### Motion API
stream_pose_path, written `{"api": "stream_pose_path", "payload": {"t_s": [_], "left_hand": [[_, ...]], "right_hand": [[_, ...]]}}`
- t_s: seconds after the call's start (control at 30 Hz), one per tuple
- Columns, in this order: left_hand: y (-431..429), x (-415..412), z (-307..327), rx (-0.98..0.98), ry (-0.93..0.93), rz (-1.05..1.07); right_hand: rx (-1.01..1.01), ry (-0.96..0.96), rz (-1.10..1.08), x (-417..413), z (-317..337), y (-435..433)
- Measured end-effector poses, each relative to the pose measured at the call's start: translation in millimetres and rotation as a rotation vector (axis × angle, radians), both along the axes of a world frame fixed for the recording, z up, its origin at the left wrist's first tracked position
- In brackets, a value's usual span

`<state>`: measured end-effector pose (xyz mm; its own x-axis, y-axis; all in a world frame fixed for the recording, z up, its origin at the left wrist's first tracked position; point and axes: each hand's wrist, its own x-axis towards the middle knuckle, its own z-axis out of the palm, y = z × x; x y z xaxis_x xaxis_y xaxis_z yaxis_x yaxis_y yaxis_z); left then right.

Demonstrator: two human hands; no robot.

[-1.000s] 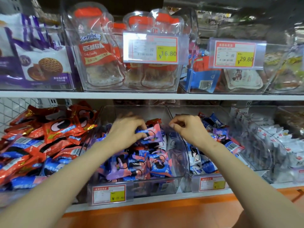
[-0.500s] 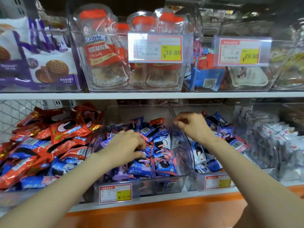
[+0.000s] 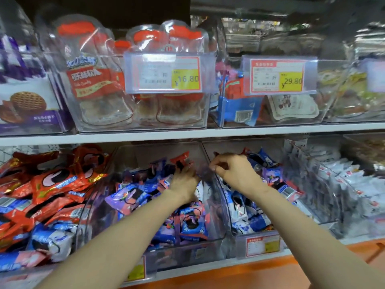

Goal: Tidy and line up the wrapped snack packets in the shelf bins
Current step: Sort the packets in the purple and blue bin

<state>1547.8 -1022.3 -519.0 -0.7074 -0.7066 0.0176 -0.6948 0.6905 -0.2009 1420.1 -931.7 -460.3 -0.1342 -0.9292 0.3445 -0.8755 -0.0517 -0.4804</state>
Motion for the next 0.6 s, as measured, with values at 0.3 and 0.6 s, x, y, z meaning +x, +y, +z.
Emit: {"api": "stream_pose_path", "payload": {"t_s": [0.3,0.6], "left_hand": [[-6.2,35.7,16.8,0.291,0.752,0.015],[0.8,53.3,48.6,0.721,1.28,0.098]], "right_hand": [[0.091,0.068,0.03,8.4,3.0,2.9],[0.023,-0.136,-0.06,10.7,5.1,-3.2]]}}
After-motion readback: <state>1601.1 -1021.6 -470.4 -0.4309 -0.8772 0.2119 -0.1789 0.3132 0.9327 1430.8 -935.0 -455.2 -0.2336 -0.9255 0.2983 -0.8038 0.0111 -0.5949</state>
